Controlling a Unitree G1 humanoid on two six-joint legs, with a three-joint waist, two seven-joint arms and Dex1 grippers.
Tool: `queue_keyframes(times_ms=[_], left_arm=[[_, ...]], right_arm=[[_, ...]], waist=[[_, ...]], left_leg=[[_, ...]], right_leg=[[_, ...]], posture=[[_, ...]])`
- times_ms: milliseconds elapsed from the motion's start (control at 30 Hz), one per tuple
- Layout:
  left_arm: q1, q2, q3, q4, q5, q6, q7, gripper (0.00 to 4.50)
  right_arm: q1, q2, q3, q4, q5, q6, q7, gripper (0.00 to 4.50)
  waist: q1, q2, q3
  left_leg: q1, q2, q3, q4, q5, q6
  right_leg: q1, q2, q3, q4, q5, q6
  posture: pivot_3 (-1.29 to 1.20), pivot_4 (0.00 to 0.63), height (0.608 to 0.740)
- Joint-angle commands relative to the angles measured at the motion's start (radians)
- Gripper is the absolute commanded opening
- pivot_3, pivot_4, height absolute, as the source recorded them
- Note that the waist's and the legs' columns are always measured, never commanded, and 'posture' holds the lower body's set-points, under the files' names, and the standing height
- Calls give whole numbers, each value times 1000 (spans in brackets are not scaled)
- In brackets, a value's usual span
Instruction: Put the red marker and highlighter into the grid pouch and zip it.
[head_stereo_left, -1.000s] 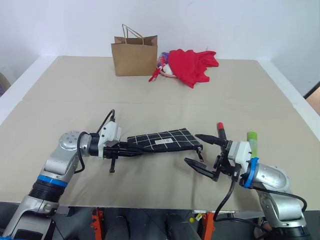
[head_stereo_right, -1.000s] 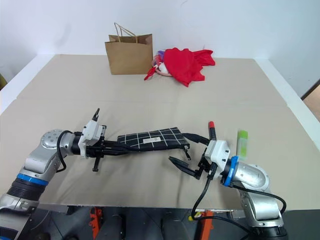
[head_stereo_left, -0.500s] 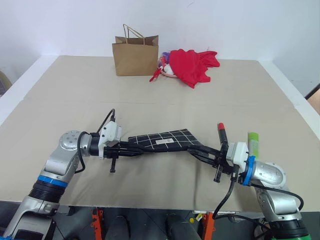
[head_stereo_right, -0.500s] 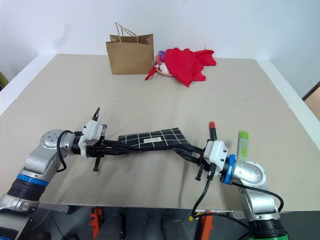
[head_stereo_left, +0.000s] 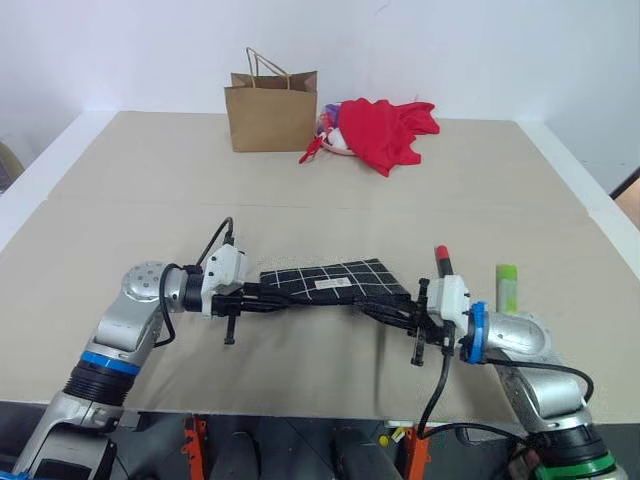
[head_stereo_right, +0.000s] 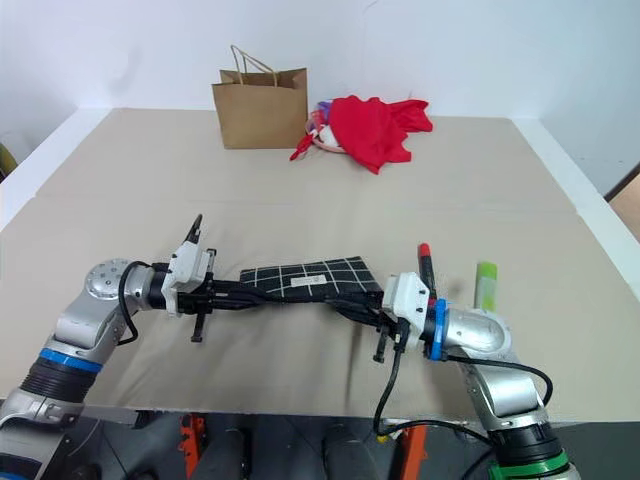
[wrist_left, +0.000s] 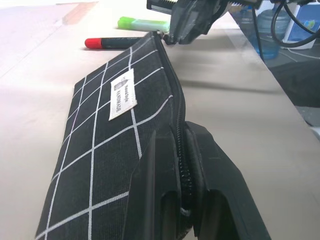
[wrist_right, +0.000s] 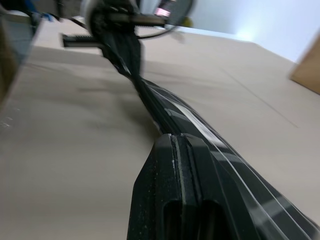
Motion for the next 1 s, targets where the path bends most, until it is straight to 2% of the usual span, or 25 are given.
queue_keyframes(times_ms=[33, 433, 1000], left_arm=[[-31, -25, 16, -4, 17, -46, 19, 0], [-38, -76, 0, 33, 57, -108, 35, 0], [-64, -131, -7, 78, 83, -146, 41, 0]], right_arm=[[-90, 46, 81, -56, -16, 58, -33, 140], [-230, 160, 195, -31, -29, 183, -92, 140], [-321, 269, 231, -27, -3, 362, -137, 140]], waist=[[1, 0, 0], [1, 0, 0], [2, 1, 0]], left_leg=[[0, 0, 0, 0, 0, 0], [-1, 0, -1, 0, 0, 0], [-1, 0, -4, 0, 1, -1]], right_leg=[[0, 0, 0, 0, 0, 0], [0, 0, -1, 0, 0, 0], [0, 0, -3, 0, 0, 0]], posture=[[0, 150, 740], [0, 150, 740], [0, 150, 740]])
